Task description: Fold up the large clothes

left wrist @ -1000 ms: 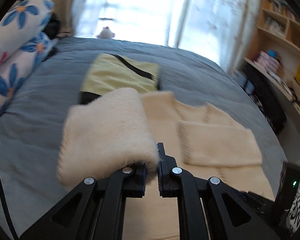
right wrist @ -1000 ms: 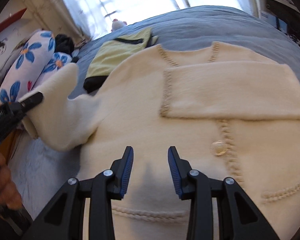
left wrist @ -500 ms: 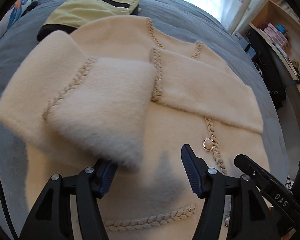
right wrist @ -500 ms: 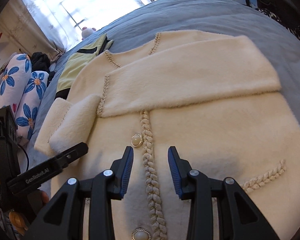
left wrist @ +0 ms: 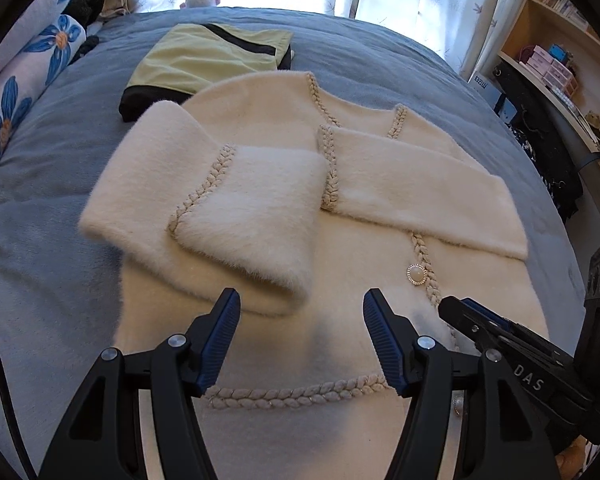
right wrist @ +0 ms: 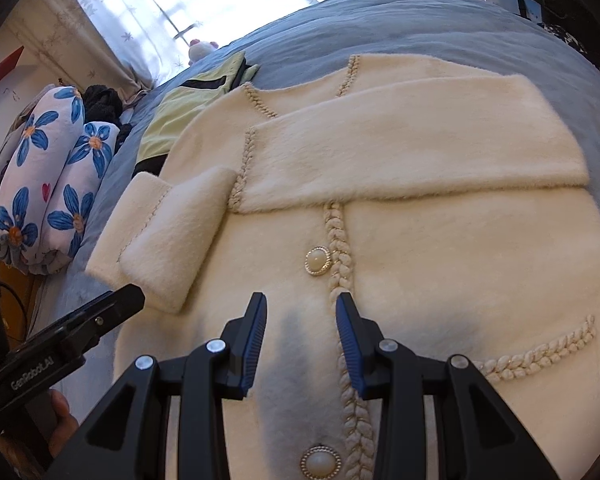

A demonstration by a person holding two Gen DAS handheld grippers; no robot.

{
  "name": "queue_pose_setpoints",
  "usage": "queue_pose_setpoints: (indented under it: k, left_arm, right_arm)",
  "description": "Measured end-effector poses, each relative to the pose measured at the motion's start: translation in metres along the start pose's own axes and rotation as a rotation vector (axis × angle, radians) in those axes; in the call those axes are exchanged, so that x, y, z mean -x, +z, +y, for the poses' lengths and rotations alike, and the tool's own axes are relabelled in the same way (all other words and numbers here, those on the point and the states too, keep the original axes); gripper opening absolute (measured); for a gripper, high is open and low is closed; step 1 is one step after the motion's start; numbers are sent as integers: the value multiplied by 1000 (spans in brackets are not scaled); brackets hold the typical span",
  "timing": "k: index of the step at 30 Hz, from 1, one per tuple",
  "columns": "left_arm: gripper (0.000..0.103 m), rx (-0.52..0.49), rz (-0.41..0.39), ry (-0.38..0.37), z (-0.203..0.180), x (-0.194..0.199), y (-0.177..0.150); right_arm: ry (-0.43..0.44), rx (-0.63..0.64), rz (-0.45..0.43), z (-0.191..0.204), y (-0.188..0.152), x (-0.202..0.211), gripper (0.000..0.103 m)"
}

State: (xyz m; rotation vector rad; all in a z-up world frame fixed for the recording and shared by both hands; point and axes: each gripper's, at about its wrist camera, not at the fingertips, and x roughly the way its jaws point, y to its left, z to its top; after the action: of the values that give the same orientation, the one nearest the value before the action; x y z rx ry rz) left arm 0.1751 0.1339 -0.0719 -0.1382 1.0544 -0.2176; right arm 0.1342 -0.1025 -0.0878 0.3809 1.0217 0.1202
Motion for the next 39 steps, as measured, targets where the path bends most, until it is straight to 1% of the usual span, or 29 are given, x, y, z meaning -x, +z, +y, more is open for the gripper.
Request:
queue_pose_setpoints:
  k: [5, 8, 13, 15, 20, 24, 25, 27, 28, 29, 30, 33, 34, 35, 37, 39]
  left_arm:
    - [63, 18, -21, 24, 10, 16, -7]
    - [63, 31, -35, 54, 22, 25, -13]
    - [63, 92, -50, 85, 53, 36, -25]
    - [63, 124, -44, 92, 67, 37, -29]
    - [63, 198, -24, 105, 97, 34, -38]
    - [63, 224, -23, 105, 111, 31, -42]
    - [63, 229, -24, 104, 113, 30, -43]
    - [63, 235, -26, 103, 116, 30, -45]
    - [63, 238, -25, 103, 118, 29, -46]
    - [63, 241, -24, 103, 119, 28, -46]
    - [63, 242, -23, 102, 119, 28, -46]
    - [63, 245, -24, 101, 120, 29, -46]
    - [63, 243, -25, 101, 119, 29, -46]
    - [63, 240, -26, 102, 118, 29, -46]
    - [63, 230, -29, 108, 115, 30, -47]
    - [63, 218, -34, 115, 112, 31, -47]
  right_arm:
    - [-5, 46, -3, 14, -3, 1, 36]
    - [4, 99, 1, 28, -4, 0, 36]
    - [1, 250, 4, 65, 2, -11, 36]
    - [-11, 314, 5, 82, 5, -19, 38]
    - [-24, 456, 21, 122, 8, -41, 38]
    - [-45, 561, 67, 152, 3, -63, 38]
    - [-57, 585, 79, 157, 1, -69, 38]
    - [-135, 637, 71, 166, -3, -81, 39]
    - [-193, 664, 59, 169, -4, -88, 39]
    - [-232, 684, 50, 170, -4, -93, 39]
    - [-239, 693, 48, 170, -3, -97, 38]
    - [-220, 700, 17, 171, 8, -92, 9]
    - [-212, 705, -11, 174, 16, -83, 8]
    - [-183, 689, -44, 173, 25, -71, 8]
    - [-102, 621, -125, 166, 48, -39, 7]
    - [-31, 535, -198, 149, 69, -7, 8]
